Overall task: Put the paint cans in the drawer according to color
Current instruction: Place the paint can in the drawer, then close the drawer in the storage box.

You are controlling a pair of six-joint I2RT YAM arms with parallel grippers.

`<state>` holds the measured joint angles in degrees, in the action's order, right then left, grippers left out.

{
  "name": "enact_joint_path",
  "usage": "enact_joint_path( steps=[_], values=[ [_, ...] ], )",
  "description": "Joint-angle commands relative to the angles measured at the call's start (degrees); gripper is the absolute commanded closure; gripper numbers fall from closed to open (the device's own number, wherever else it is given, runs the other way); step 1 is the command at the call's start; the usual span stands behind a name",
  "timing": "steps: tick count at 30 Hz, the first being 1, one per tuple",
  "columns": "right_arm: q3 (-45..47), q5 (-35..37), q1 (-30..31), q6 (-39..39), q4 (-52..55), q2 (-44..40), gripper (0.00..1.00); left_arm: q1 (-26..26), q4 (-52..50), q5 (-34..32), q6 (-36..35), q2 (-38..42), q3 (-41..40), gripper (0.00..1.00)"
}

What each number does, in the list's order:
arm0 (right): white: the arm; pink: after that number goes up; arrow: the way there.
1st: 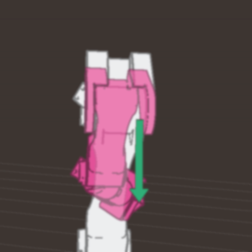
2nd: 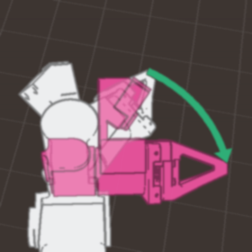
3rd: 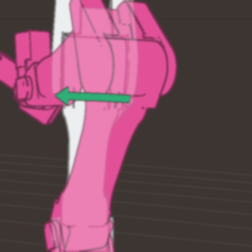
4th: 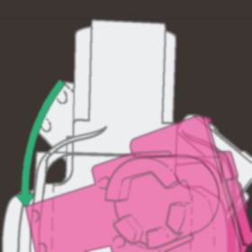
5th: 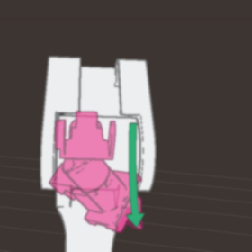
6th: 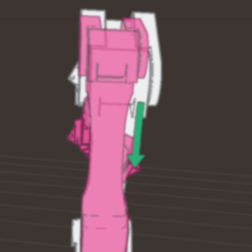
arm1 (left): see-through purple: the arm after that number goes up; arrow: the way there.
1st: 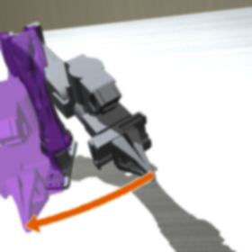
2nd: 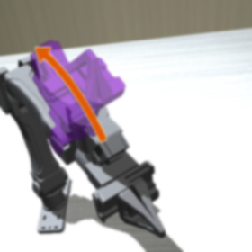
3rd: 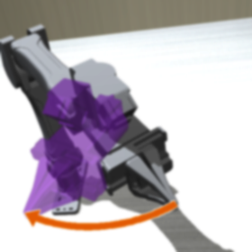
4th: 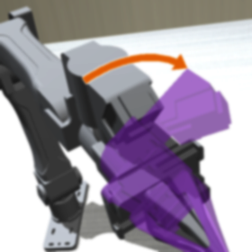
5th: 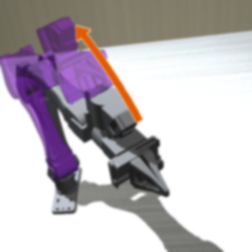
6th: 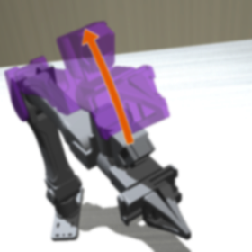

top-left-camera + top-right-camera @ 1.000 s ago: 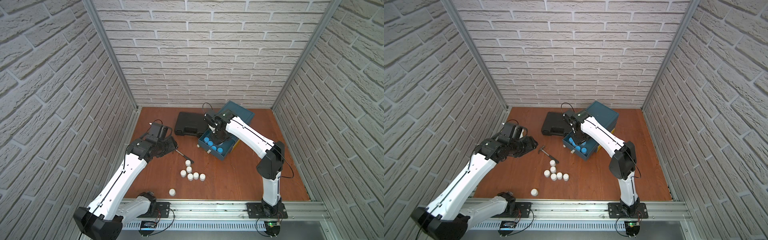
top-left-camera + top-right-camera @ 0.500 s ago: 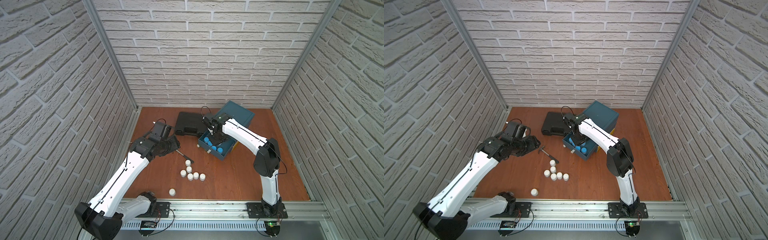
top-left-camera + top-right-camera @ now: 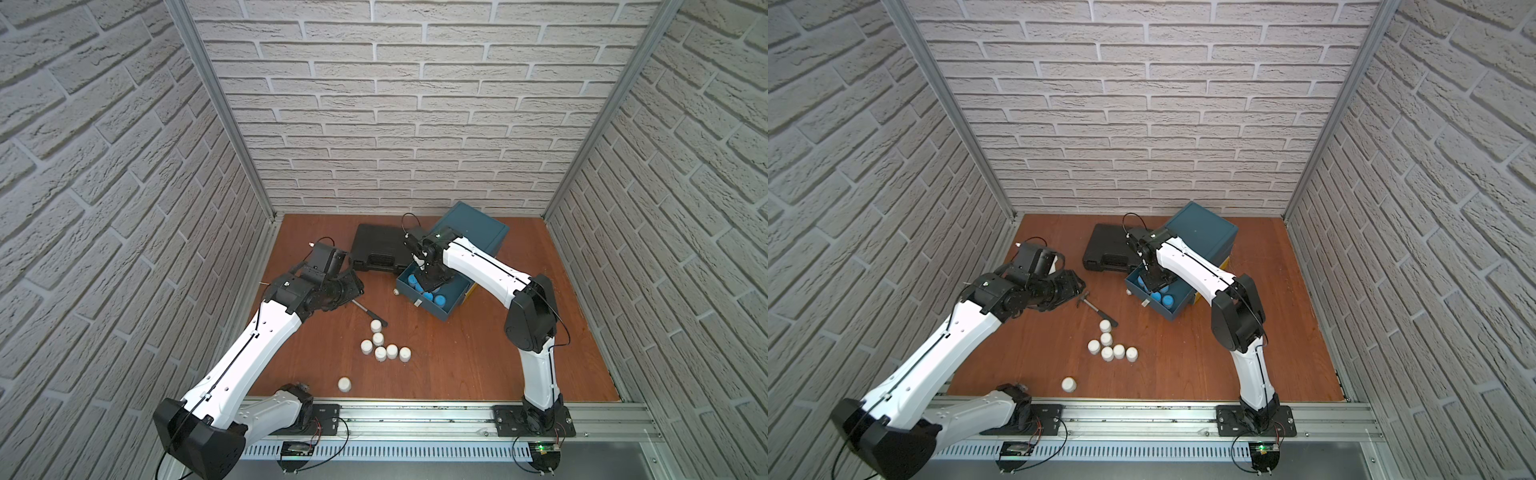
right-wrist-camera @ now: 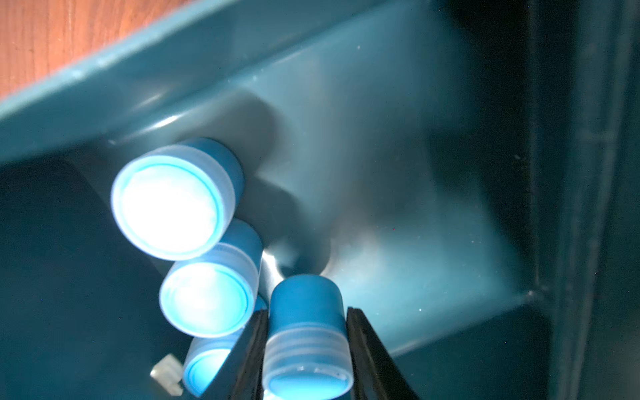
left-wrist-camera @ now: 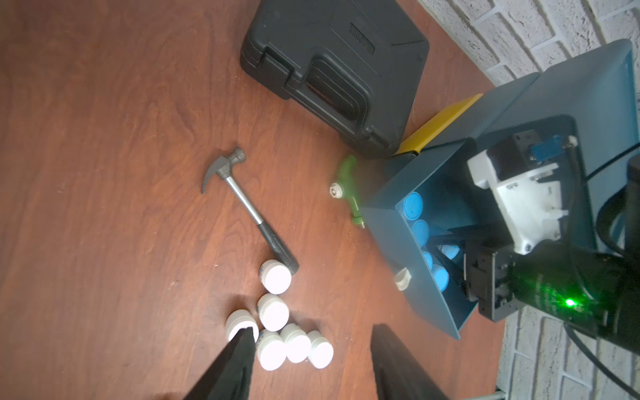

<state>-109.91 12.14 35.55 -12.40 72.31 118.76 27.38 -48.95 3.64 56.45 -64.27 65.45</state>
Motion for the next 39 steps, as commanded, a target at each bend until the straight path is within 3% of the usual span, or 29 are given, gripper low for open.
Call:
enact_joint_path(
  steps=[1, 5, 11, 22, 31, 39],
  values=[
    [-0.4, -0.6, -0.2, 0.6, -0.1, 1.4, 0.61, 0.6, 5.4, 3.6, 3.0, -0.5, -3.2, 0.44],
    [-1.1, -1.0, -0.3, 0.6, 0.2, 1.7, 0.50, 1.1, 9.8, 6.6, 5.7, -1.1, -6.7, 0.46],
    [-3.3, -1.3, -0.3, 0.6, 1.4, 1.0, 0.44, 2.9, 15.3, 8.7, 8.6, -2.4, -10.5, 0.49],
    [-12.2, -1.9, -0.3, -1.0, 5.5, -6.8, 0.48, 7.2, 32.7, 12.1, 16.2, -8.0, -18.1, 0.53],
    [-12.4, -3.1, -0.7, -2.6, 3.4, -17.2, 0.54, 10.6, 50.4, 15.8, 22.3, -15.4, -21.1, 0.58],
    [-11.7, -3.6, -2.4, -3.2, 4.3, -20.8, 0.55, 12.5, 59.4, 16.2, 26.7, -20.2, -21.6, 0.62]
  ],
)
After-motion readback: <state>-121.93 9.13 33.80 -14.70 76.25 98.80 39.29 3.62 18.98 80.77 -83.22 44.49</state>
